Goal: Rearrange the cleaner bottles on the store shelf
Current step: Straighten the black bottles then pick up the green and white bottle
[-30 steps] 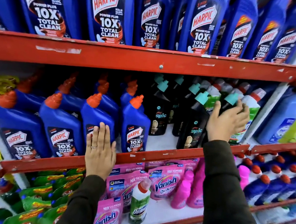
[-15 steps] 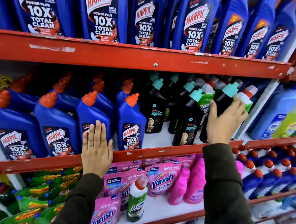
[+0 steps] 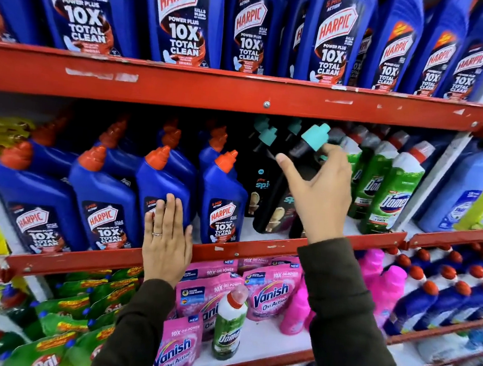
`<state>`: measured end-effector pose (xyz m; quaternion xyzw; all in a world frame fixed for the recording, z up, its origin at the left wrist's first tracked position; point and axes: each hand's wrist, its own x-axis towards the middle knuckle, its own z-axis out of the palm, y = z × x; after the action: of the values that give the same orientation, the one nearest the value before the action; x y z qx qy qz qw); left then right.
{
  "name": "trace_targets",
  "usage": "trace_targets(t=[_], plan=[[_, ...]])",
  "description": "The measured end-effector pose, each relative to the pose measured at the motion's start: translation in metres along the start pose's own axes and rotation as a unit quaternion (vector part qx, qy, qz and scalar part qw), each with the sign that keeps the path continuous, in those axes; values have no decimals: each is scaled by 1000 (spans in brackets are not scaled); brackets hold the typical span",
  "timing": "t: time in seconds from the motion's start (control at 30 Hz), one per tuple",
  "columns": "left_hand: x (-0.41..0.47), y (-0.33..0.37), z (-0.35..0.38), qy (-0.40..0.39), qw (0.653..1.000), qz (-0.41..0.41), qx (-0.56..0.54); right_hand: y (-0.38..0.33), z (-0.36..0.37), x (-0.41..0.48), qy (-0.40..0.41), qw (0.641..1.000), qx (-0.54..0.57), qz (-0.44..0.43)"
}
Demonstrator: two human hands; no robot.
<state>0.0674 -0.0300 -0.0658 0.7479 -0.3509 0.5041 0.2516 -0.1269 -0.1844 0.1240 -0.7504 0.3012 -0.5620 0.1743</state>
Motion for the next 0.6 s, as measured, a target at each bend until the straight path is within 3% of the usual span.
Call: trace_targets(t=[0.4,0.53,0.6], plan=[[0,0,0,-2,1000,4,5,14,49,-20,-42,996,-78,-15],[-1,-1,1,-1,1000,5,8,17,50,-19,-65,996,-59,-13],[-1,-2,1,-1,1000,7,8,19,46,-29,-28,1000,-2,-4]])
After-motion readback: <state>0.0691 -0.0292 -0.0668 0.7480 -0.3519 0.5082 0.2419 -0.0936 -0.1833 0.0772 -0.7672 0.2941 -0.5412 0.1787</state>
